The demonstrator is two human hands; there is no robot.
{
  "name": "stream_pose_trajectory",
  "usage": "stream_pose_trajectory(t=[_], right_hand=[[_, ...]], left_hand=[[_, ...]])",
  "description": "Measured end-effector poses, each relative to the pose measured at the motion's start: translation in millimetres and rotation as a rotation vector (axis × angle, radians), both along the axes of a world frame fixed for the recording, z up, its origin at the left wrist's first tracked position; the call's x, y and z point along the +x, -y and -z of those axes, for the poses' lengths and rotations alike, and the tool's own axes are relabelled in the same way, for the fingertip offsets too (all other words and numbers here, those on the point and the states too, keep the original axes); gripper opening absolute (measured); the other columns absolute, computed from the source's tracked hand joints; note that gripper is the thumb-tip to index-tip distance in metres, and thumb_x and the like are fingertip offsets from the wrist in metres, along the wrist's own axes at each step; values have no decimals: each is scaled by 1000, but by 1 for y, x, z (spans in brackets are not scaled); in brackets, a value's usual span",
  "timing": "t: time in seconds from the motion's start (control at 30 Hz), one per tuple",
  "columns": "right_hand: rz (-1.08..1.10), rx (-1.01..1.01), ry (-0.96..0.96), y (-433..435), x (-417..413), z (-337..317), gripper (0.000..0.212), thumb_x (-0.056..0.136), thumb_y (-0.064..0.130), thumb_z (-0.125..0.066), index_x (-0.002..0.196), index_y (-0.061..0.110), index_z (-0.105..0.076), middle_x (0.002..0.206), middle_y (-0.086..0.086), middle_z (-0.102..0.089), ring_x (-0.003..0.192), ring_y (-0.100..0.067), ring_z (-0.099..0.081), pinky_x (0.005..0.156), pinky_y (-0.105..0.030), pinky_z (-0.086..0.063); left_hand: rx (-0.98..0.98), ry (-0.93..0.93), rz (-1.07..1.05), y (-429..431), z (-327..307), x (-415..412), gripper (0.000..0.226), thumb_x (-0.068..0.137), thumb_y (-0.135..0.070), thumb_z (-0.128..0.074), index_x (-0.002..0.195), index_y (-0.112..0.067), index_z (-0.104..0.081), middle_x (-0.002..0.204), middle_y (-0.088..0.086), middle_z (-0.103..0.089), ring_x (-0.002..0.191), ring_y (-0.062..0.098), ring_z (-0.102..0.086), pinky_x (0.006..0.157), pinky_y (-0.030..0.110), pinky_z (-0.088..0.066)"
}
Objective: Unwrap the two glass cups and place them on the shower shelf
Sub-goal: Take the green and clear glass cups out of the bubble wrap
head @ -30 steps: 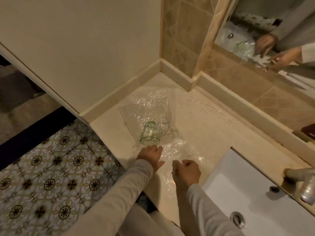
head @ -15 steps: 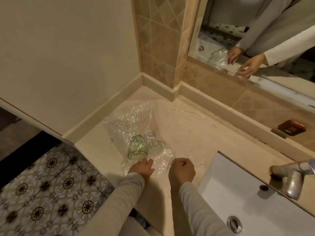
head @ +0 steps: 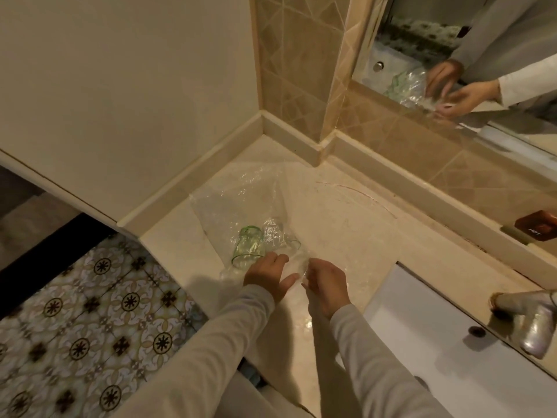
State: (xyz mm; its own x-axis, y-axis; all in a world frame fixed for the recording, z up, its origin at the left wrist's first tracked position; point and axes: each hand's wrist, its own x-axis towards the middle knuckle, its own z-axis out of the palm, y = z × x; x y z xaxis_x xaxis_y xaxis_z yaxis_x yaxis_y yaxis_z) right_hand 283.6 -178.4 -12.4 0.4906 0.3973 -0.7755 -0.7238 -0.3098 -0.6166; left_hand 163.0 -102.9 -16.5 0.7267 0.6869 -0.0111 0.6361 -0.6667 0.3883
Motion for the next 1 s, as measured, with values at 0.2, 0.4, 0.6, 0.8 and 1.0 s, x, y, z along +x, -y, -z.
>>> stream_pose_trajectory(t=[0.2,0.4,0.6,0.8,1.0], right_hand=[[40,113,-165,-2,-7,19,19,91,-5,-66,109,2,-65,86,-16,-74,70,-17,-73,64,-27,-58],[94,255,-247,-1,-11,23,30,98,-6,-53,126,-3,-64,113,-20,-77,94,-23,-78,67,-26,-61],[74,233,-143,3,-10,7,25,94,-13,-56,118,-11,-63,90,-19,-72,76,-25,-67,70,-31,-55],[-101,-71,441,8,-13,-9,21,93,-4,-54,100,3,-72,76,-3,-71,56,1,-63,59,-5,-45],[-342,-169,549,6,-29,-8,31,86,24,-69,117,19,-70,100,4,-65,96,-19,-59,88,-25,-43]], left_hand=[[-33,54,-50,4,1,1,37,72,-33,-64,91,-3,-75,85,16,-72,70,34,-68,61,40,-58],[31,75,-106,-2,-7,0,18,69,-15,-75,84,-5,-75,80,14,-72,65,32,-68,61,37,-57],[-150,-138,-168,-19,-19,4,24,96,-27,-45,99,-13,-64,102,10,-66,90,32,-61,75,36,-47],[98,-14,23,-37,-71,8,20,94,-20,-49,97,-8,-65,93,15,-68,78,39,-63,69,40,-49],[215,-30,157,-42,-92,8,25,95,-22,-51,101,-4,-67,94,18,-67,78,40,-62,70,44,-51]])
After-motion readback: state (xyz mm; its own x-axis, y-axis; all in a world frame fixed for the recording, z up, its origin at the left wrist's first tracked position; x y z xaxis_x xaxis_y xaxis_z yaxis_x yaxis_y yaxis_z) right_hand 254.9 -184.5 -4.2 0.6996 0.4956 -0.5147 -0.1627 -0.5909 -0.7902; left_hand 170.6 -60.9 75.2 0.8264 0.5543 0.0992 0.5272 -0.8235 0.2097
